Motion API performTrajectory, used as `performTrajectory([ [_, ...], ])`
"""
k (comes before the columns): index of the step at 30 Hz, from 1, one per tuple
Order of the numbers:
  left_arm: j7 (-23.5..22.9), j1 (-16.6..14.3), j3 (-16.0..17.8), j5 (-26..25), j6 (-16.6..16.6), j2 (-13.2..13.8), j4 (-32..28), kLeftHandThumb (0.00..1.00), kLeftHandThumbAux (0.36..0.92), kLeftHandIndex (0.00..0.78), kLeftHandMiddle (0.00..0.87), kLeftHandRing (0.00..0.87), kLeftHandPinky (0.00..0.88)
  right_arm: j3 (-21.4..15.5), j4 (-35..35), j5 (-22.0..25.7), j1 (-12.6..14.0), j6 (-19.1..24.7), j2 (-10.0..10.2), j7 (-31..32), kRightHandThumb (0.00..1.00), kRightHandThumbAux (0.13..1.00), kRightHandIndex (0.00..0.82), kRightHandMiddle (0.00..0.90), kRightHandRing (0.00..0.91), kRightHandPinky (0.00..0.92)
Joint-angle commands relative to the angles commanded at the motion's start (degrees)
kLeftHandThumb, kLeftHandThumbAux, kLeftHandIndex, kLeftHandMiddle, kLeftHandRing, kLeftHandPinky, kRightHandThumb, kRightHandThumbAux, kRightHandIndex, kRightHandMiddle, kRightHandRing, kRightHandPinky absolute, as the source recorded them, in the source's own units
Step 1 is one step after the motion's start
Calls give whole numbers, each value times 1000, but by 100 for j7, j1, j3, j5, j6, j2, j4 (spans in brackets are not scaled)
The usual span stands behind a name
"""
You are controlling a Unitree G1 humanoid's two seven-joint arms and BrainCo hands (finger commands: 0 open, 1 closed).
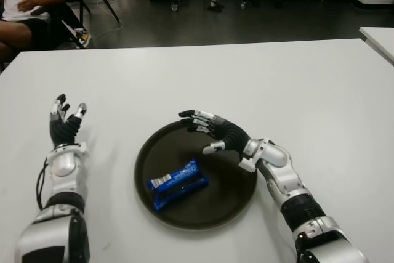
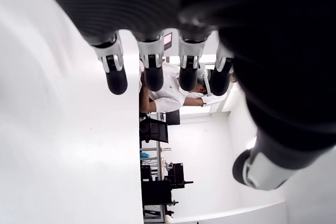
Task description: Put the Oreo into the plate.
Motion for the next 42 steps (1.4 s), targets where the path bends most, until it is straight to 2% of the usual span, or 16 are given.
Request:
performTrajectory([
  [12, -18, 15, -25, 19, 5, 15, -4, 0, 686, 0, 0, 0, 0, -42, 37, -54, -21, -60, -11, -46, 0, 672, 83, 84, 45, 51],
  [18, -10, 17, -15, 5, -1, 2, -11, 0, 679, 0, 0, 0, 0, -88, 63, -107, -58, -127, -60, -144, 0, 643, 84, 91, 50, 53],
  [22, 13, 14, -15, 9, 6, -2, -10, 0, 677, 0, 0, 0, 0, -187, 117, -110, -149, -201, -113, -231, 0, 588, 72, 79, 49, 49],
  [25, 17, 12, -4, -5, 13, -8, -12, 0, 676, 0, 0, 0, 0, -265, 136, -66, -189, -234, -108, -265, 0, 604, 69, 74, 41, 37],
  [31, 41, 27, -2, 0, -12, -14, -23, 0, 688, 0, 0, 0, 0, -790, 770, 150, -571, -421, -216, -426, 0, 640, 68, 94, 56, 45],
  [36, 22, 30, 15, -16, 2, 2, -1, 0, 693, 0, 0, 0, 0, -1100, 1182, 182, -654, -673, -286, -636, 0, 661, 56, 68, 34, 20],
  [42, -28, 22, 49, -41, 10, 4, 13, 0, 689, 0, 0, 0, 0, -1290, 1070, 9, -668, -885, -243, -1401, 0, 681, 48, 45, 22, 26],
])
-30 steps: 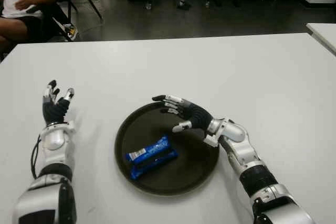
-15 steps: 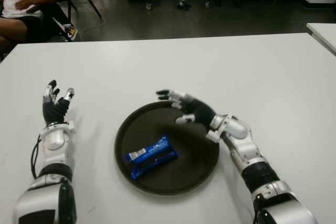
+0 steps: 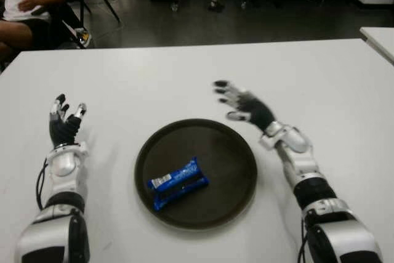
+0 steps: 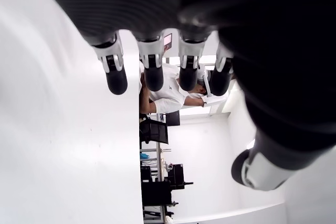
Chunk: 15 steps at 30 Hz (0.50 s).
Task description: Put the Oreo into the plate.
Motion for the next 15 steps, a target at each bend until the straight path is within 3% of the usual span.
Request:
performTrajectory([
  [6, -30, -3, -8, 15, 4, 8, -3, 0, 686, 0, 0, 0, 0, -182, -201, 132, -34, 206, 4, -393, 0, 697, 42, 44, 27, 31],
  [10, -25, 2, -30, 43, -28, 8, -19, 0, 683, 0, 0, 0, 0, -473, 249, 337, -248, 177, -105, -428, 0, 708, 29, 44, 34, 12],
  [15, -14, 14, -51, 68, -66, 7, -35, 0, 677, 0, 0, 0, 0, -684, 406, 282, -303, 7, -166, -753, 0, 692, 41, 63, 57, 25],
])
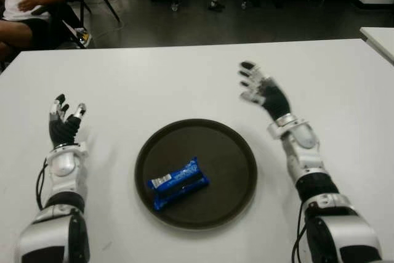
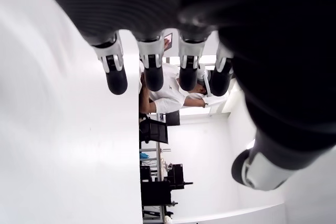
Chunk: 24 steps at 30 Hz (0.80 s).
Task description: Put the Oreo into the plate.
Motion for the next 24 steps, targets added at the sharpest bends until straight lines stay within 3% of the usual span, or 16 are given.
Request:
performTrajectory([
  [7, 1, -3, -3, -3, 23, 17, 10, 0, 661, 0, 0, 0, 0, -125, -22, -137, -60, -24, 31, -699, 0, 680, 49, 71, 66, 46],
  [13, 1, -11, 3, -16, 63, 18, 21, 0, 652, 0, 0, 0, 0, -264, 848, -255, -353, -182, -181, -1090, 0, 703, 26, 36, 30, 27],
  [17, -7, -14, 20, -33, 65, 21, 30, 0, 657, 0, 0, 0, 0, -288, 1560, -431, -581, -171, -143, -1722, 0, 742, 36, 49, 39, 37],
  [24, -33, -25, 34, -43, 81, 35, 56, 0, 678, 0, 0, 0, 0, -349, 1995, -531, -852, 172, -42, -2619, 0, 814, 31, 47, 44, 46],
])
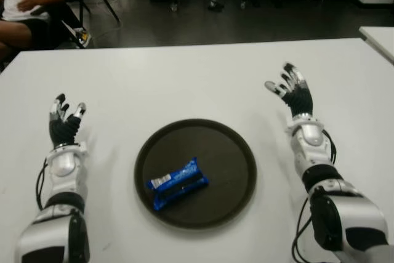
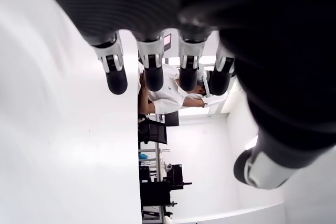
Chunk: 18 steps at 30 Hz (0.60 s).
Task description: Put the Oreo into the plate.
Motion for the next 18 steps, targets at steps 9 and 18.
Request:
performTrajectory([
  [9, 16, 10, -2, 17, -22, -4, -25, 0, 676, 0, 0, 0, 0, -340, 324, 267, -134, 295, -19, -132, 0, 817, 10, 27, 35, 56],
  [18, 43, -7, -23, 44, 3, -9, -30, 0, 680, 0, 0, 0, 0, -603, 373, 424, -182, 294, 5, -71, 0, 785, 9, 22, 26, 38],
])
